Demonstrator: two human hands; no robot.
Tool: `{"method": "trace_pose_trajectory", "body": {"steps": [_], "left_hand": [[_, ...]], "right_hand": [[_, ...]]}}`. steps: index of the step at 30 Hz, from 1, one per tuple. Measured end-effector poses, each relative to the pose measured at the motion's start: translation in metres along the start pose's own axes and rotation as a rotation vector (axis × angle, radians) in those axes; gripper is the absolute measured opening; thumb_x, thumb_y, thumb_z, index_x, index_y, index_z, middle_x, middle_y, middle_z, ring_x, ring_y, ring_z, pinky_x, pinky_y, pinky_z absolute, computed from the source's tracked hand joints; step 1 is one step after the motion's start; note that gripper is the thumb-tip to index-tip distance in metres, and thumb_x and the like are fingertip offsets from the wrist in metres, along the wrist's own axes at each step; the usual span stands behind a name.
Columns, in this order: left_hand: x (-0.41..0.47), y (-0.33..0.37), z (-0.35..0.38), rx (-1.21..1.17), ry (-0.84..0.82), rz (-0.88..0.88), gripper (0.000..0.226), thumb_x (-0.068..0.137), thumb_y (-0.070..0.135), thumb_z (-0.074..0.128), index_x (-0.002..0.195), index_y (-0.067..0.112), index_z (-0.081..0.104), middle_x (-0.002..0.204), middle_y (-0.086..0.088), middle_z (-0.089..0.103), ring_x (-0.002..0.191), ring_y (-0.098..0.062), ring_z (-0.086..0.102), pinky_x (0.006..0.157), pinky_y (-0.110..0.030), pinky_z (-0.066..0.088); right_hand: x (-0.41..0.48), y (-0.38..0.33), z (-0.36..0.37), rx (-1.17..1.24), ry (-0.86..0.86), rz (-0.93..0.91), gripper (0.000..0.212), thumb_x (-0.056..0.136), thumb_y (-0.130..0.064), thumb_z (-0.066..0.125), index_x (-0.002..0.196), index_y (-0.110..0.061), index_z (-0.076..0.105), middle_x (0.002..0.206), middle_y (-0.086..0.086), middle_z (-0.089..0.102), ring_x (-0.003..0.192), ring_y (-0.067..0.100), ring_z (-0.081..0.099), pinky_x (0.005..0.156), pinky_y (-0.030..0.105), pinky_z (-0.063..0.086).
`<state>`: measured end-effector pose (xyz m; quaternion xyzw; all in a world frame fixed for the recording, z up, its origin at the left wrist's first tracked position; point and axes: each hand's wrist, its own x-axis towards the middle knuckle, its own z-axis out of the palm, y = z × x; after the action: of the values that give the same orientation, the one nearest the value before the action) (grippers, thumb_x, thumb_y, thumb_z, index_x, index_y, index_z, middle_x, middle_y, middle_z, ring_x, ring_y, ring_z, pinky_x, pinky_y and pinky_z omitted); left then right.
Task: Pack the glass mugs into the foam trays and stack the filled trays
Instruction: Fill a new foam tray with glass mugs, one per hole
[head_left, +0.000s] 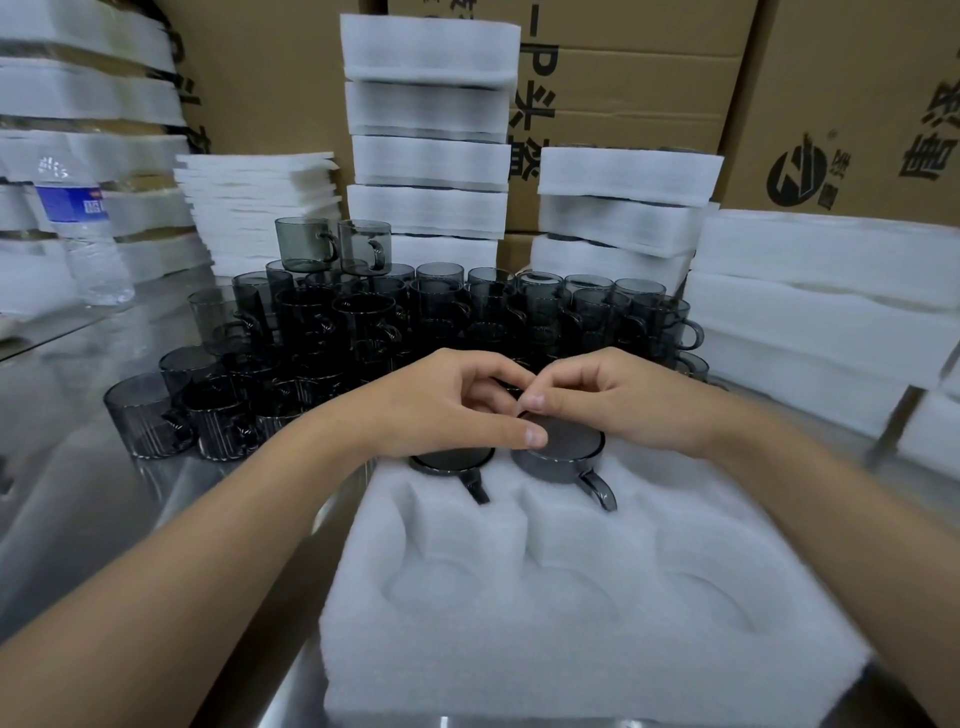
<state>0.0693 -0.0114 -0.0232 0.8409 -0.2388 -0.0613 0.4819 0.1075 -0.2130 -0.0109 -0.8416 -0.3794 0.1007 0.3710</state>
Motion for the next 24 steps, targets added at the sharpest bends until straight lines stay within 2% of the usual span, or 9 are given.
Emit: {"method": "trace_pose_trajectory", "body": {"steps": [3, 5, 8, 11, 15, 17, 19, 24], "left_hand": [[0.000, 0.000, 0.000, 0.037, -0.012, -0.013, 0.049, 0.064, 0.048, 0.077, 0.109, 0.036, 0.063, 0.093, -0.001, 0.074, 0.090, -0.008, 0.068, 0.087, -0.023, 0.051], [0.000, 0.000, 0.000, 0.085, -0.036, -0.044, 0.053, 0.064, 0.054, 0.074, 0.113, 0.041, 0.060, 0.093, 0.005, 0.075, 0.093, -0.005, 0.068, 0.090, -0.024, 0.049], [-0.001, 0.002, 0.000, 0.132, -0.057, -0.085, 0.055, 0.064, 0.058, 0.072, 0.115, 0.041, 0.063, 0.098, 0.011, 0.074, 0.097, -0.002, 0.067, 0.096, -0.029, 0.047], [-0.002, 0.004, 0.001, 0.153, -0.051, -0.075, 0.045, 0.064, 0.058, 0.072, 0.106, 0.042, 0.069, 0.101, 0.013, 0.073, 0.099, -0.003, 0.067, 0.098, -0.034, 0.048], [-0.003, 0.007, 0.000, 0.185, -0.066, -0.083, 0.040, 0.066, 0.059, 0.070, 0.103, 0.046, 0.070, 0.095, 0.015, 0.074, 0.091, -0.002, 0.068, 0.085, -0.021, 0.050], [-0.004, 0.007, 0.000, 0.202, -0.068, -0.085, 0.036, 0.069, 0.055, 0.071, 0.103, 0.044, 0.071, 0.094, 0.013, 0.074, 0.091, -0.006, 0.068, 0.085, -0.026, 0.052], [-0.004, 0.008, 0.001, 0.203, -0.071, -0.083, 0.032, 0.073, 0.051, 0.072, 0.103, 0.041, 0.072, 0.096, 0.011, 0.074, 0.094, -0.008, 0.068, 0.093, -0.033, 0.052], [-0.005, 0.011, 0.001, 0.200, -0.080, -0.099, 0.036, 0.070, 0.052, 0.072, 0.104, 0.040, 0.072, 0.097, 0.012, 0.074, 0.095, -0.007, 0.068, 0.096, -0.038, 0.051]], "right_hand": [[0.000, -0.001, 0.000, -0.092, -0.022, -0.014, 0.015, 0.094, -0.029, 0.056, 0.096, -0.021, 0.069, 0.103, 0.002, 0.070, 0.103, 0.021, 0.062, 0.097, 0.042, 0.045], [-0.001, -0.001, 0.000, -0.168, -0.032, 0.014, 0.020, 0.093, -0.038, 0.054, 0.094, -0.023, 0.067, 0.099, 0.001, 0.069, 0.098, 0.021, 0.061, 0.093, 0.043, 0.047], [-0.001, 0.001, -0.001, -0.253, -0.079, 0.108, 0.053, 0.084, -0.064, 0.044, 0.090, -0.015, 0.064, 0.077, -0.002, 0.057, 0.072, 0.016, 0.051, 0.074, 0.033, 0.043], [0.000, 0.001, -0.001, -0.281, -0.102, 0.122, 0.073, 0.071, -0.075, 0.037, 0.089, -0.010, 0.063, 0.071, -0.005, 0.047, 0.067, 0.009, 0.042, 0.068, 0.030, 0.035], [0.001, 0.003, -0.001, -0.256, -0.091, 0.124, 0.054, 0.081, -0.066, 0.044, 0.079, -0.015, 0.062, 0.059, -0.016, 0.042, 0.057, 0.003, 0.039, 0.059, 0.021, 0.033], [0.001, 0.004, 0.000, -0.267, -0.088, 0.126, 0.044, 0.087, -0.060, 0.048, 0.074, -0.020, 0.060, 0.055, -0.019, 0.042, 0.054, 0.001, 0.038, 0.055, 0.017, 0.032], [0.002, 0.006, 0.000, -0.274, -0.092, 0.125, 0.040, 0.087, -0.058, 0.049, 0.070, -0.023, 0.057, 0.054, -0.019, 0.043, 0.054, 0.000, 0.038, 0.054, 0.015, 0.032], [0.004, 0.007, -0.001, -0.286, -0.095, 0.115, 0.038, 0.087, -0.057, 0.051, 0.067, -0.024, 0.054, 0.054, -0.017, 0.041, 0.055, 0.003, 0.037, 0.056, 0.022, 0.032]]}}
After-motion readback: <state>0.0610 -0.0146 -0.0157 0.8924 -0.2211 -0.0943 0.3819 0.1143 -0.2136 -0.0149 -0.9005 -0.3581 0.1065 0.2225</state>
